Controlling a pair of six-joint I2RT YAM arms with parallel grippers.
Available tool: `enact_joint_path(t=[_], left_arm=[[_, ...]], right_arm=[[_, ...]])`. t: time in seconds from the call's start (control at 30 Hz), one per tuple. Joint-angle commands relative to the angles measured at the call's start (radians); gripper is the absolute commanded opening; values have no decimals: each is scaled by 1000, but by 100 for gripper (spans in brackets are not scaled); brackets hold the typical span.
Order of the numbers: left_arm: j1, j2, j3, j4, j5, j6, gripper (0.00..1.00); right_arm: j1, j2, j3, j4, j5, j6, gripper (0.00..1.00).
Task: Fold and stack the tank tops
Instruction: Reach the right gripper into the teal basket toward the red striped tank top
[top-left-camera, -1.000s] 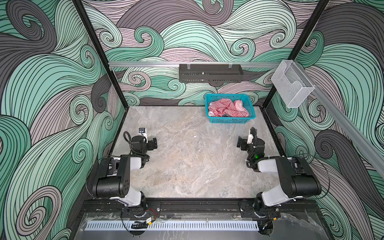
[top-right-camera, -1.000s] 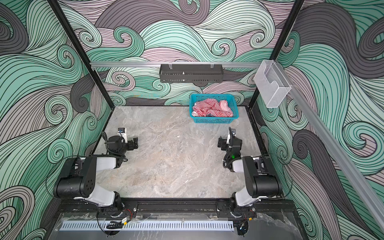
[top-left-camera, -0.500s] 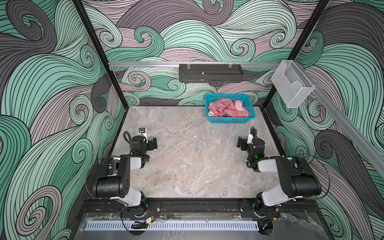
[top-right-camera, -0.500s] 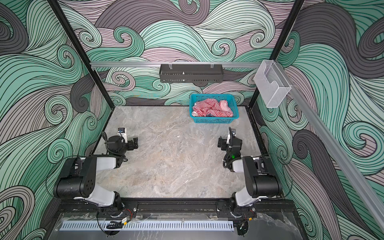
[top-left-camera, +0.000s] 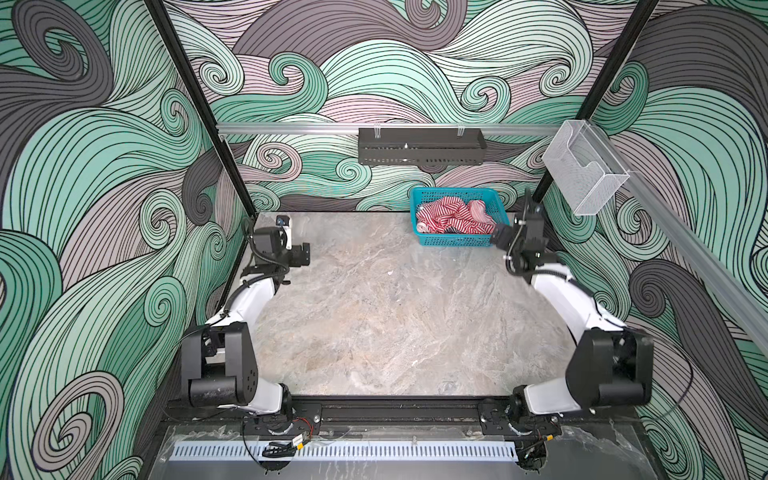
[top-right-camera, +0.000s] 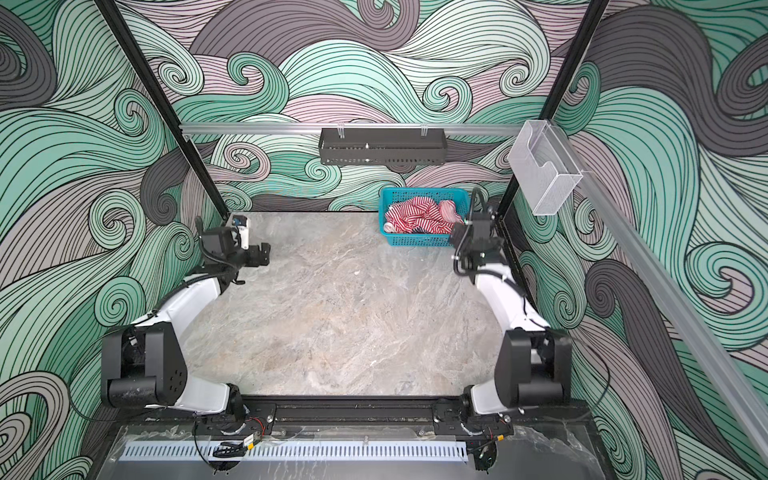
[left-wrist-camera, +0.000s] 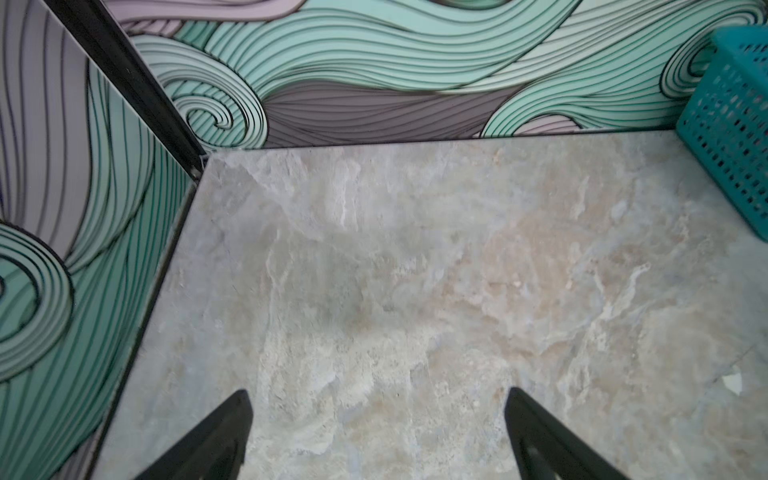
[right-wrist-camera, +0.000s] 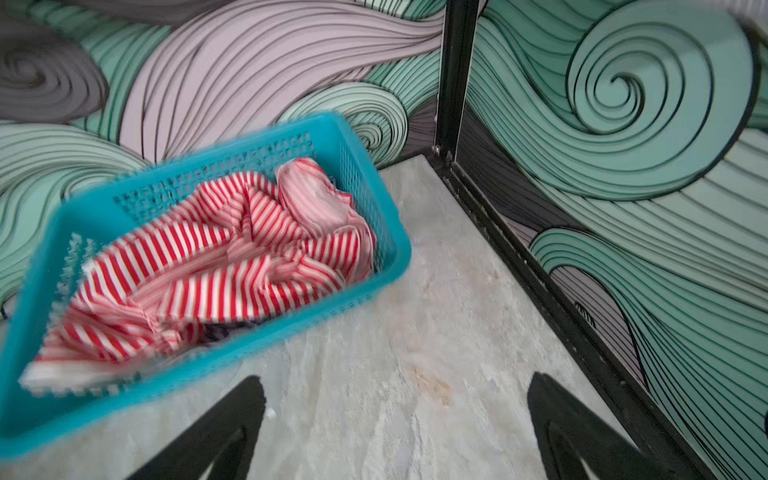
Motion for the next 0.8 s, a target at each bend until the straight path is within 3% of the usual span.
enact_joint_path(t=[0.0, 0.17, 0.33, 0.47, 0.6, 0.77], left_arm=[[-5, 64, 138, -435, 4, 44, 95], [-7, 76, 181, -538, 153, 76, 93], [-7, 16, 136, -551, 138, 114, 93], [-7, -40, 81, -554, 128, 124, 93], [-7, -102, 19, -534, 131, 138, 93], [-7, -121, -1, -543, 120, 131, 93]], right_arm=[[2, 187, 250, -521, -92, 89, 99], [-29, 489, 613, -543, -241, 74, 99], [-79, 757, 928, -545, -414, 114, 98], [-98, 928, 1151, -565, -482, 140, 94], [-109, 1046, 1312, -594, -510, 152, 92], [-113, 1130, 1376, -605, -541, 160, 94]])
